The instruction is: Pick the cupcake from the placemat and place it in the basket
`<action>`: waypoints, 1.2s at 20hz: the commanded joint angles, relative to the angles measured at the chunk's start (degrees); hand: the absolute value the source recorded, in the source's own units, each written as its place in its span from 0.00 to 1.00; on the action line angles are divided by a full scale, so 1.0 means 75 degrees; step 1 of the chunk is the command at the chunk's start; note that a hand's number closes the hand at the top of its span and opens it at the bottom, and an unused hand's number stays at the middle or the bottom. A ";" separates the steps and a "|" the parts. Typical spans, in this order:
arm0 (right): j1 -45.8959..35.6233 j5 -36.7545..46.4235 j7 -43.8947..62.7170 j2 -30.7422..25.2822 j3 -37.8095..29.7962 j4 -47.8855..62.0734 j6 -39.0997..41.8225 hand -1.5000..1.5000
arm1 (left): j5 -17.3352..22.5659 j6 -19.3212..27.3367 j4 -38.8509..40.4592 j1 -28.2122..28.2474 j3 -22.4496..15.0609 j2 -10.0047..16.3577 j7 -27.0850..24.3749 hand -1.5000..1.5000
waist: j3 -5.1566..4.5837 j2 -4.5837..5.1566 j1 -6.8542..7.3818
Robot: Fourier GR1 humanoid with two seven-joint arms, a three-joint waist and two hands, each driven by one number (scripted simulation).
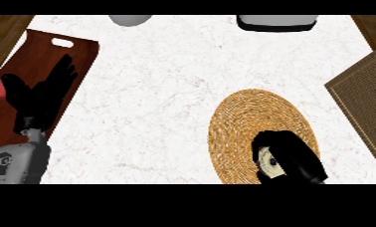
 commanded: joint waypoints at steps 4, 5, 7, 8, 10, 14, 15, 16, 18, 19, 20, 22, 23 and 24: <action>-0.1120 0.0282 0.3890 0.1586 -0.1561 0.0727 -0.1178 1.00 | -0.0015 -0.0097 0.0046 -0.0029 -0.0071 -0.0029 -0.0163 0.50 | 0.0021 0.0177 0.0140; -0.1176 0.0249 0.4320 0.1595 -0.1782 0.0767 -0.1435 1.00 | -0.0037 -0.0031 0.0030 -0.0140 -0.0042 0.0003 -0.0076 0.50 | 0.0033 0.0209 0.0098; -0.1836 0.0282 0.5399 0.1608 -0.1928 0.1033 -0.1868 1.00 | -0.0031 -0.0156 -0.0006 -0.0130 -0.0178 -0.0050 -0.0120 0.50 | 0.0037 0.0221 0.0397; -0.2227 0.0311 0.5941 0.1613 -0.1880 0.1257 -0.2048 1.00 | -0.0033 -0.0237 0.0027 -0.0226 -0.0215 -0.0001 -0.0079 0.50 | 0.0041 0.0243 0.0508; -0.2924 0.0348 0.6851 0.1619 -0.1857 0.1787 -0.2579 1.00 | -0.0120 -0.0167 0.0074 -0.0257 -0.0385 -0.0204 -0.0150 0.50 | 0.0048 0.0282 0.0687; -0.4384 0.0084 0.7834 0.1626 -0.1763 0.2316 -0.4478 1.00 | -0.0075 -0.0258 0.0085 -0.0473 -0.0390 -0.0124 0.0019 0.50 | 0.0070 0.0218 0.0840; -0.4735 0.0233 0.8044 0.1627 -0.1567 0.2312 -0.4934 1.00 | -0.0105 -0.0205 0.0134 -0.0478 -0.0414 -0.0193 -0.0015 0.50 | 0.0060 0.0190 0.0795; -0.5120 0.0333 0.8093 0.1628 -0.1513 0.2419 -0.5350 1.00 | -0.0024 -0.0289 0.0220 -0.0656 -0.0360 -0.0128 0.0043 0.50 | 0.0057 0.0212 0.0803; -0.5788 0.0804 0.8110 0.1628 -0.1469 0.2674 -0.6125 1.00 | -0.0089 -0.0152 0.0152 -0.0610 -0.0433 -0.0273 0.0048 0.50 | 0.0050 0.0200 0.0834; -0.6127 0.1263 0.8246 0.1629 -0.1417 0.3103 -0.6350 1.00 | -0.0159 -0.0149 0.0208 -0.0551 -0.0409 -0.0196 -0.0001 0.50 | 0.0041 0.0210 0.0818; -0.6454 0.1535 0.8505 0.1629 -0.1204 0.3302 -0.6565 1.00 | -0.0219 -0.0046 0.0288 -0.0865 -0.0416 -0.0197 0.0161 0.50 | 0.0039 0.0203 0.0724; -0.7241 0.2162 0.9300 0.1629 -0.1259 0.3670 -0.6552 1.00 | -0.0129 -0.0187 0.0131 -0.0423 -0.0387 -0.0158 0.0071 0.50 | 0.0029 0.0121 0.0694; -0.7477 0.2497 0.9806 0.1629 -0.1107 0.3927 -0.6581 1.00 | -0.0161 -0.0130 0.0322 -0.0492 -0.0400 -0.0248 -0.0006 0.50 | 0.0022 0.0131 0.0623; -0.7860 0.2663 0.9702 0.1629 -0.1360 0.4311 -0.6618 1.00 | -0.0065 -0.0217 0.0367 -0.0674 -0.0232 -0.0043 0.0117 0.50 | 0.0028 0.0146 0.0557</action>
